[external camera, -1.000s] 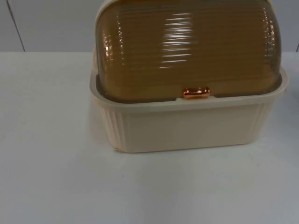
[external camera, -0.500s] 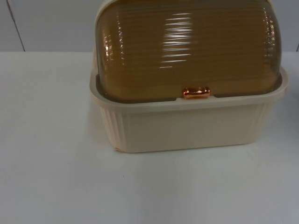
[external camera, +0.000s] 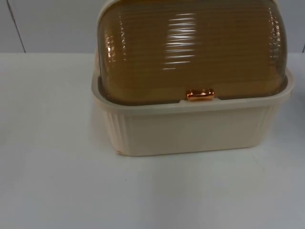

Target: Open the box lid with the left hand, place the block into the box with the right hand, then close the box lid with the left hand.

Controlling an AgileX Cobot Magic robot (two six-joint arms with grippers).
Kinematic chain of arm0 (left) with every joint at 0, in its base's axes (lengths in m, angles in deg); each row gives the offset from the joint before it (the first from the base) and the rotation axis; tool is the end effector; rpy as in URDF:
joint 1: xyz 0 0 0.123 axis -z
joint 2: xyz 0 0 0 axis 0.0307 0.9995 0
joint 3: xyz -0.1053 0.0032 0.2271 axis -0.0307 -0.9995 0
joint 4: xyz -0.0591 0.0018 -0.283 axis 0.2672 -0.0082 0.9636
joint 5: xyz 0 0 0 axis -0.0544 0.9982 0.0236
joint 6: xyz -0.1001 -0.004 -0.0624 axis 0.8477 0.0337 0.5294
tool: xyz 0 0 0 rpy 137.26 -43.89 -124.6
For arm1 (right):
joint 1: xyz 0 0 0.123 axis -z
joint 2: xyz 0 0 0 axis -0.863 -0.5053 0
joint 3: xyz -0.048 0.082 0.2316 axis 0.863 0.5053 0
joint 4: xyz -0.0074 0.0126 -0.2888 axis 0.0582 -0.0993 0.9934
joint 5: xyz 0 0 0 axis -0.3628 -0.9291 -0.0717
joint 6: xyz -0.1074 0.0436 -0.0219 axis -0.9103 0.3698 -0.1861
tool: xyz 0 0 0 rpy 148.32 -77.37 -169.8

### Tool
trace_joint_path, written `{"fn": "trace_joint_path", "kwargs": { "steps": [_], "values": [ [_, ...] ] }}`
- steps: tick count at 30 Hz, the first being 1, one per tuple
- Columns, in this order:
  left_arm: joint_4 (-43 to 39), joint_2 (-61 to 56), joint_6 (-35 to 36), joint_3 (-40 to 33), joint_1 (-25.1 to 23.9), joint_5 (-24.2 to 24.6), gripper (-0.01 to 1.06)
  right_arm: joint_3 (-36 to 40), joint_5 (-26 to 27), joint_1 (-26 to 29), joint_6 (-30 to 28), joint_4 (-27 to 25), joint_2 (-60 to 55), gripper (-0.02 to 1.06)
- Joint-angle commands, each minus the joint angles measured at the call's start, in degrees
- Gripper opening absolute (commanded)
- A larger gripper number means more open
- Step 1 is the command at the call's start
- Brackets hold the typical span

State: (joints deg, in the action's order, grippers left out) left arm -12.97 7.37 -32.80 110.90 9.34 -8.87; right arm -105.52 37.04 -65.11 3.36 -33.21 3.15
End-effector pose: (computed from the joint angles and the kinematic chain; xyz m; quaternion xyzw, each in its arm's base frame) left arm 0.3054 -0.0508 0.3022 0.1130 0.8811 0.0127 0.4591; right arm 0.2769 0.0198 0.3781 -0.0502 0.8410 -0.0137 0.5385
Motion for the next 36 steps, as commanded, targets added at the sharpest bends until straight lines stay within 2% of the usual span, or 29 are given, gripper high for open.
{"fn": "trace_joint_path", "kwargs": {
  "steps": [1,5,6,9,10,12,15,16,19,21,22,25,26,27,29,31,33,36],
  "values": [
    [0.0,3.3,-2.7,2.3,5.1,1.1,1.05,-1.1,-2.1,0.2,1.4,2.3,1.4,1.05],
    [-0.7,10.7,-10.6,7.9,17.6,1.3,1.05,-1.5,-3.2,0.2,1.4,2.3,3.6,1.05],
    [-0.7,10.7,-10.6,7.9,17.6,1.3,1.05,-1.5,-3.2,0.2,1.4,2.3,3.6,1.05],
    [-6.4,16.5,-16.8,11.4,25.7,1.0,1.05,-1.5,-4.7,0.2,1.4,4.0,4.7,1.05],
    [-6.4,16.5,-16.8,11.4,25.7,1.0,1.05,-1.5,-4.7,0.2,1.4,4.0,4.7,1.05],
    [-14.7,20.9,-17.6,11.8,31.5,0.1,1.05,-1.5,-4.8,0.2,1.4,4.1,5.5,1.05],
    [-24.8,26.0,-17.4,11.8,37.1,2.0,1.05,-1.5,-5.3,0.2,2.9,7.6,6.5,1.05],
    [-24.8,26.0,-17.4,11.8,37.1,2.0,1.05,-1.5,-5.3,0.2,2.9,7.6,6.5,1.05],
    [-33.2,30.4,-15.6,11.6,42.4,5.8,1.05,-1.5,-6.9,0.2,5.4,13.9,6.9,1.05],
    [-38.9,32.2,-8.4,10.4,45.0,3.4,1.05,-1.5,-7.0,0.2,6.9,16.3,7.0,1.05],
    [-38.9,32.2,-8.4,10.4,45.0,3.4,1.05,-1.5,-7.0,0.2,6.9,16.3,7.0,1.05],
    [-53.7,32.7,9.3,6.7,48.7,-0.8,1.05,-1.5,-6.5,0.2,7.3,16.9,7.0,1.05],
    [-60.7,32.7,17.6,5.1,49.5,-0.8,1.05,-1.5,-6.5,0.2,7.3,16.9,7.0,1.05],
    [-60.7,32.7,17.6,5.1,49.5,-0.8,1.05,-1.5,-6.5,0.2,7.3,16.9,7.0,1.05],
    [-73.5,33.0,31.9,2.0,50.8,-0.4,1.05,-1.5,-6.5,0.2,7.3,16.9,7.0,1.05],
    [-84.5,33.5,42.5,-1.1,51.0,-0.1,1.05,-1.5,-6.5,0.2,7.3,16.9,7.0,1.05],
    [-91.3,34.1,47.2,-3.2,51.0,1.0,1.05,-1.5,-6.2,0.2,7.3,16.9,7.0,1.05],
    [-92.0,35.4,48.5,-3.2,51.0,3.5,1.05,-1.5,-5.8,0.2,7.3,16.9,7.0,1.05]
  ]
}}
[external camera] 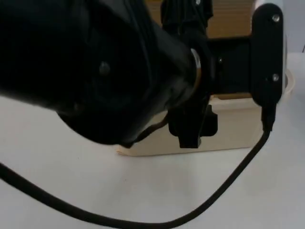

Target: Open the box lid with the left hand, place the block into the box with the right hand, then close the box lid with the left hand.

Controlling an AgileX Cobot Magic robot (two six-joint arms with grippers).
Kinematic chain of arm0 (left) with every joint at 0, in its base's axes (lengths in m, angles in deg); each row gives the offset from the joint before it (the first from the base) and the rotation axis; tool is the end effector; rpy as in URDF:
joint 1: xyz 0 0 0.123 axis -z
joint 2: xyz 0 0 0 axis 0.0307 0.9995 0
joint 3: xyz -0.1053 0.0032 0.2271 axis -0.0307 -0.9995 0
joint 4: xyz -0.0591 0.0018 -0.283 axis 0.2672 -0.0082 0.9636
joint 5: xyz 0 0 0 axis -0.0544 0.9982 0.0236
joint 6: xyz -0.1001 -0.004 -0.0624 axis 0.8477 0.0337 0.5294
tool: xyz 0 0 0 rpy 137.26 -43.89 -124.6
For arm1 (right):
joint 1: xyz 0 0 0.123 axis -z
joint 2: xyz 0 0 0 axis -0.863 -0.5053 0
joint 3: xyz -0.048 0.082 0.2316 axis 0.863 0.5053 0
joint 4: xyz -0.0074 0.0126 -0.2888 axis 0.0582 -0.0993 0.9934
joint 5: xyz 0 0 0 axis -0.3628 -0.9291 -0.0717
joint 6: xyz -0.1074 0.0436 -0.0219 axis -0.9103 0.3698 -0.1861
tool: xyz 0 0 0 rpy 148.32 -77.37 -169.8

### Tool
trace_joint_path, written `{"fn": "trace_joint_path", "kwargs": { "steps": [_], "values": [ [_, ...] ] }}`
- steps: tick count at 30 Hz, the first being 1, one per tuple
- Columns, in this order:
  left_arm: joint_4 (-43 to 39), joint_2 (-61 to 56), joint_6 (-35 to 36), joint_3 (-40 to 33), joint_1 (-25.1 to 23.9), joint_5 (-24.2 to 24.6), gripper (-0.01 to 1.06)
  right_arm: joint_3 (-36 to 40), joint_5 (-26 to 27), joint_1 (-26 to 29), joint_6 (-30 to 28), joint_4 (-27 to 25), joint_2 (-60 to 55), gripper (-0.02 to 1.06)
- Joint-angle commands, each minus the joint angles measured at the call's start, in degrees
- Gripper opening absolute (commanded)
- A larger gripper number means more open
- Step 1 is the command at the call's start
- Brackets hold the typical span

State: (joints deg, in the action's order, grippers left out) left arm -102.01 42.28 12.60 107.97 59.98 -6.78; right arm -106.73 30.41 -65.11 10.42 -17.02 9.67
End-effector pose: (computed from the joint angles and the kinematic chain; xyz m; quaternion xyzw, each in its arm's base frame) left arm 0.2437 -0.3086 0.1367 0.6314 0.5778 0.2331 0.4617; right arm 0.2403 -0.0070 0.4082 -0.0253 0.8241 -0.1179 0.5535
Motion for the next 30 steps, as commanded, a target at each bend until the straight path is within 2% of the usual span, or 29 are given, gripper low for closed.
{"fn": "trace_joint_path", "kwargs": {
  "steps": [1,11,16,18,19,20,25,26,28,30],
  "values": [
    [-3.0,1.4,3.1,-0.3,0.2,1.7,1.05,-0.3,1.0,0.2,0.7,0.7,0.5,1.05],
    [-3.0,7.1,4.2,-0.2,0.2,4.4,1.05,-0.3,1.4,0.2,0.7,0.8,0.5,1.05],
    [-3.0,7.1,5.3,-0.2,0.2,3.9,0.96,-0.3,1.4,0.2,0.7,0.9,0.8,1.05],
    [-2.0,7.1,5.3,-0.2,0.2,3.9,0.82,-0.3,1.4,0.2,0.7,0.9,0.8,1.05],
    [-1.9,7.1,5.3,-0.2,0.2,3.9,0.68,-0.3,1.4,0.2,0.7,0.9,0.8,1.05],
    [-1.9,7.1,5.3,-0.2,0.2,3.9,0.68,-0.3,1.4,0.2,0.7,0.9,0.8,1.05],
    [-1.9,7.1,5.3,-0.2,0.2,3.9,0.18,-0.3,1.4,0.2,0.7,0.9,0.8,1.05],
    [-1.9,7.1,5.3,-0.2,0.2,3.9,0.18,-0.3,1.4,0.2,0.7,0.9,0.8,1.05],
    [-1.9,7.1,7.0,-0.2,0.2,3.9,0.02,-0.3,1.4,0.2,0.7,0.9,0.8,1.05],
    [-1.9,7.1,8.6,-0.2,0.2,3.9,0.0,-0.3,1.4,0.2,0.7,0.9,0.8,1.05]
  ]
}}
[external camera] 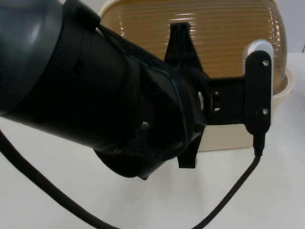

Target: Open the box lid with the left hand, place the block into the box with the right hand, then close the box lid with the left hand.

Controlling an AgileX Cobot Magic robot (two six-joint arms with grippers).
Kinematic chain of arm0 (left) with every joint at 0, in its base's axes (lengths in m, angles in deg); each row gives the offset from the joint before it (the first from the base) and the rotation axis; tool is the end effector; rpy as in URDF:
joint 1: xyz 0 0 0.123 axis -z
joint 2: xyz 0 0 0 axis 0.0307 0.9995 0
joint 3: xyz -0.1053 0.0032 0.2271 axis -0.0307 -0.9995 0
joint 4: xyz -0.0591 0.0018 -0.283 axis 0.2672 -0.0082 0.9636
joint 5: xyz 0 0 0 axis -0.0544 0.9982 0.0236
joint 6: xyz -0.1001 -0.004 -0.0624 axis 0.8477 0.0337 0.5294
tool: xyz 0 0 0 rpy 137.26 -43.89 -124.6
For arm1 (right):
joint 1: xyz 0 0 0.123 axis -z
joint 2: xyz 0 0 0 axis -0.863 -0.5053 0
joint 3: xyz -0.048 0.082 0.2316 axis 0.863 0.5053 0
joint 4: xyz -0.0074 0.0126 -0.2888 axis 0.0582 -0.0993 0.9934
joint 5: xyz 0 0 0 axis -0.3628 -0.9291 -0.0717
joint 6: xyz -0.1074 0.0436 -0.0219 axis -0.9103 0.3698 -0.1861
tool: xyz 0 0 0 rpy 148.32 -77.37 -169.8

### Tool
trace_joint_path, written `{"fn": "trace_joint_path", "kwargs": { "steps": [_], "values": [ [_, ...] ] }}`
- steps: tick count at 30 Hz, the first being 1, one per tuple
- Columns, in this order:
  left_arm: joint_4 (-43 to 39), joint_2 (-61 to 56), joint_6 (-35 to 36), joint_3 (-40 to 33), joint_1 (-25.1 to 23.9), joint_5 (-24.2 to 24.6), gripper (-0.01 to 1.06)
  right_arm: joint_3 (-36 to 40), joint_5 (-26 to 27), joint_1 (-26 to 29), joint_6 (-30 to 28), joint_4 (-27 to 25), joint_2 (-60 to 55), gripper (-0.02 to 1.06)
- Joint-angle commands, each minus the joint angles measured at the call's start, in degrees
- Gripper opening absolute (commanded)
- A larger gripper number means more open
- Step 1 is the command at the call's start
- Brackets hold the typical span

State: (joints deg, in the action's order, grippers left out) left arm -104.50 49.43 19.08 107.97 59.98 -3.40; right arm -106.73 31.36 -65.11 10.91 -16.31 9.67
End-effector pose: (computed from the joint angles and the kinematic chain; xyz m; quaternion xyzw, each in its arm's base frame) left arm 0.2475 -0.3050 0.0941 0.6240 0.5988 0.2533 0.4334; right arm 0.2410 -0.0074 0.4103 -0.0249 0.8188 -0.1203 0.5608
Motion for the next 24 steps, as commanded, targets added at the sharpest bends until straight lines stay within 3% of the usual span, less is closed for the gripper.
{"fn": "trace_joint_path", "kwargs": {
  "steps": [1,15,24],
  "values": [
    [0.5,0.0,2.2,-0.2,0.2,0.5,0.0,-0.3,0.5,0.2,0.2,0.2,0.8,1.05],
    [-0.5,0.1,3.3,-0.1,-1.7,-12.4,0.0,-0.3,0.5,0.2,0.2,0.2,0.8,1.05],
    [-0.5,0.1,3.3,0.4,-6.0,-13.6,0.0,-0.3,0.6,0.2,0.2,0.2,0.8,1.05]
  ]
}}
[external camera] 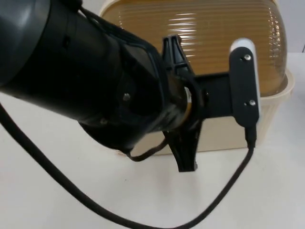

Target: Open the box lid with the left hand, place the block into the box with the right hand, then close the box lid with the left hand.

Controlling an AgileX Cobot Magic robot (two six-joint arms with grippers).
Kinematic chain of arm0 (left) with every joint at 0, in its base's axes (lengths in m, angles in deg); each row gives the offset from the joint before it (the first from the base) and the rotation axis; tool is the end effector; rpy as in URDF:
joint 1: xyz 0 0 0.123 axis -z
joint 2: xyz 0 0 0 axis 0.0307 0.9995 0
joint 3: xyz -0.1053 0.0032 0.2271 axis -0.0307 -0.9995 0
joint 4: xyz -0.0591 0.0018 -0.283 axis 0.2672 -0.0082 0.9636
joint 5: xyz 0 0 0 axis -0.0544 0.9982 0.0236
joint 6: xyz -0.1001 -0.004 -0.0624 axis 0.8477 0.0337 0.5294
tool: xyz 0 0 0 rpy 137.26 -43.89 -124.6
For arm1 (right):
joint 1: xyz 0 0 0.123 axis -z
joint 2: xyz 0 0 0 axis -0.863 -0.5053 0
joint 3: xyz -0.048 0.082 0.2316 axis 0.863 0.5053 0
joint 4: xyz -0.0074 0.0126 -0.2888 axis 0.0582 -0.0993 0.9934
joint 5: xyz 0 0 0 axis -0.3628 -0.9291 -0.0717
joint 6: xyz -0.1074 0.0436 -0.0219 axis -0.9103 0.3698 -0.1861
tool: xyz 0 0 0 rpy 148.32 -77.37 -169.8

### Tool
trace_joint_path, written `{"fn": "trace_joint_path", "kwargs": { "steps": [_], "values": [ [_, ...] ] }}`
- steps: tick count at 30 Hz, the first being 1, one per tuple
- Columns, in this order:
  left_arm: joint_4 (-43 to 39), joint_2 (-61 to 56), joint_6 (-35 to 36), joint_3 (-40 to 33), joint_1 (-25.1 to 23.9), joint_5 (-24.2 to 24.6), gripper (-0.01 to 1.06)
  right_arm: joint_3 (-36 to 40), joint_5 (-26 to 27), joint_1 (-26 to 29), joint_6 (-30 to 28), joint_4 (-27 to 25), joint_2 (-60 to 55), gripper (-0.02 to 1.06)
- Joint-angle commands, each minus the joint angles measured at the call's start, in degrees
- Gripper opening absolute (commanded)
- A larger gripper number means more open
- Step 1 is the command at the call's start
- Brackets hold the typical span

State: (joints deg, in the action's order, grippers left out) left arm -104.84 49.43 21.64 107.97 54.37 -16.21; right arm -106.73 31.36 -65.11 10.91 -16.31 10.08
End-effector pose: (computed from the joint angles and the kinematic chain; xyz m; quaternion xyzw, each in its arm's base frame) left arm 0.2620 -0.2976 0.0814 0.6336 0.6327 0.1683 0.4122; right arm 0.2390 -0.0076 0.4120 -0.0243 0.8168 -0.1201 0.5637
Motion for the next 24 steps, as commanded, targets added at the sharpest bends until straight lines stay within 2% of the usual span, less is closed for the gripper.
{"fn": "trace_joint_path", "kwargs": {
  "steps": [1,5,24],
  "values": [
    [-0.2,0.1,0.8,0.4,-0.7,-1.4,0.0,-0.3,0.6,0.2,0.2,0.2,0.3,1.05],
    [-0.2,0.1,0.8,0.4,-0.8,-3.3,0.0,-0.3,0.6,0.2,0.2,0.2,0.3,1.05],
    [-0.2,0.1,0.8,3.0,-0.8,-3.0,0.0,-0.3,0.5,0.2,0.2,0.2,0.3,1.05]
  ]
}}
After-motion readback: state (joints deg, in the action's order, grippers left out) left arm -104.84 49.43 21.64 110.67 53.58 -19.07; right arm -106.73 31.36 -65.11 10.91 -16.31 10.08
